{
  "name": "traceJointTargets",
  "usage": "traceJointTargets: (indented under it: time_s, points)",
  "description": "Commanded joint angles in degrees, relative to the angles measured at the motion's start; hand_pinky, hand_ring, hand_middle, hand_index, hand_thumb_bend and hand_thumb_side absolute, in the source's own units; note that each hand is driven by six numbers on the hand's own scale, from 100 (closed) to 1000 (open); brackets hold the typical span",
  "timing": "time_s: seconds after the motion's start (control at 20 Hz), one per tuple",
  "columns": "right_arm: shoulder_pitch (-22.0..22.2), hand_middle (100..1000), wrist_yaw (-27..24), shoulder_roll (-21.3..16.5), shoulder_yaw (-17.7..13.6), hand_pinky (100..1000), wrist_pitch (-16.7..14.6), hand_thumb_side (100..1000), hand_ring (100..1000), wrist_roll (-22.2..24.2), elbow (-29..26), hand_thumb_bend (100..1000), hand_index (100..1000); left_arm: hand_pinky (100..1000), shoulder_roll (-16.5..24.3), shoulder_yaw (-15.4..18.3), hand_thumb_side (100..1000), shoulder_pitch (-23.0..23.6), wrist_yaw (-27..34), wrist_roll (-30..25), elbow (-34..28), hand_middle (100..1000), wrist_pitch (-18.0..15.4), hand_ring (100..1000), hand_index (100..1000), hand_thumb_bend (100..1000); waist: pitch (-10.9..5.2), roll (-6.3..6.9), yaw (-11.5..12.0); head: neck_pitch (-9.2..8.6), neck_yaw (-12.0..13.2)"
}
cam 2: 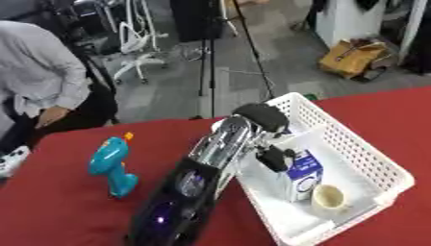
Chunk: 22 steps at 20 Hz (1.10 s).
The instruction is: Pick up objects on the table and place them in the box.
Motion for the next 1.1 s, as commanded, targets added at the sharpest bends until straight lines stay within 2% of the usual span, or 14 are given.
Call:
traceJointTargets:
  time_s: [0.05,0.1,0.15,0.3,0.45,0.5,0.55,0.6,0.65,0.7,0.75,0.8,0.85,1.1]
  points:
    - [-0.86,558,-0.53,-1.09,0.06,726,-0.67,456,669,-0.36,-0.69,100,594,464,0.58,0.50,333,-1.46,1.27,4.81,0.83,341,-0.16,410,577,100,-0.78,-0.62,-0.13,-0.66,0.31]
    - [-0.86,558,-0.54,-1.08,0.07,726,-0.67,456,669,-0.36,-0.69,100,594,483,0.58,0.56,360,-1.45,1.67,6.33,1.26,353,-0.20,418,585,100,-0.77,-0.61,-0.17,-0.69,0.33]
    - [-0.88,558,-0.55,-1.06,0.08,726,-0.67,457,669,-0.36,-0.69,100,594,533,0.54,0.59,452,-1.48,2.23,7.97,1.67,379,-0.39,442,629,100,-0.75,-0.61,-0.24,-0.74,0.37]
    - [-0.91,557,-0.58,-1.03,0.14,726,-0.71,457,669,-0.36,-0.69,100,593,616,0.55,0.84,539,-1.61,4.74,12.66,3.29,404,-1.49,490,698,100,-0.69,-0.58,-0.39,-0.77,0.41]
    - [-0.98,557,-0.63,-0.98,0.30,726,-0.79,457,669,-0.36,-0.69,100,593,753,0.71,0.99,681,-1.98,7.93,17.07,4.91,517,-3.58,585,817,100,-0.60,-0.45,-0.62,-0.77,0.53]
    - [-1.01,557,-0.64,-0.97,0.35,726,-0.82,457,669,-0.36,-0.69,100,593,753,0.84,1.04,681,-2.09,8.73,18.27,5.45,517,-4.32,585,817,100,-0.58,-0.42,-0.69,-0.78,0.57]
    - [-1.11,557,-0.69,-0.96,0.43,725,-0.88,459,669,-0.36,-0.69,100,593,819,0.92,1.18,763,-2.34,9.67,19.58,5.92,652,-5.15,663,881,100,-0.49,-0.36,-0.94,-0.84,0.75]
    - [-1.23,557,-0.74,-0.95,0.53,725,-0.97,459,669,-0.36,-0.69,100,593,819,1.15,1.40,763,-2.62,10.71,20.91,6.60,652,-5.93,663,881,100,-0.43,-0.30,-1.17,-0.90,0.90]
    - [-1.29,557,-0.78,-0.94,0.59,725,-1.04,459,670,-0.36,-0.69,100,593,865,1.37,1.55,824,-2.88,11.48,21.96,7.34,773,-6.48,752,927,100,-0.38,-0.25,-1.37,-0.93,1.03]
    - [-1.35,557,-0.82,-0.94,0.62,725,-1.10,459,670,-0.36,-0.69,100,593,865,1.58,1.68,824,-3.13,12.01,22.94,7.99,773,-6.93,752,927,100,-0.33,-0.19,-1.55,-0.94,1.14]
    - [-1.37,557,-0.85,-0.93,0.64,725,-1.14,459,670,-0.36,-0.69,100,593,896,1.68,1.75,881,-3.27,12.39,23.82,8.46,870,-7.33,834,973,100,-0.29,-0.15,-1.65,-0.95,1.17]
    - [-1.37,557,-0.86,-0.92,0.64,725,-1.16,459,670,-0.36,-0.69,100,593,896,1.73,1.78,881,-3.31,12.70,24.51,8.79,870,-7.72,834,973,100,-0.26,-0.13,-1.68,-0.95,1.13]
    - [-1.37,557,-0.88,-0.92,0.65,725,-1.18,458,670,-0.36,-0.69,100,593,930,1.73,1.80,933,-3.32,12.93,25.05,8.99,967,-8.03,921,1000,100,-0.25,-0.11,-1.69,-0.91,1.09]
    - [-1.43,557,-0.99,-0.88,0.82,725,-1.28,456,670,-0.36,-0.69,100,593,946,1.84,1.82,919,-3.18,13.98,27.73,8.65,1000,-9.34,959,1000,100,-0.25,-0.02,-1.74,-0.82,0.94]
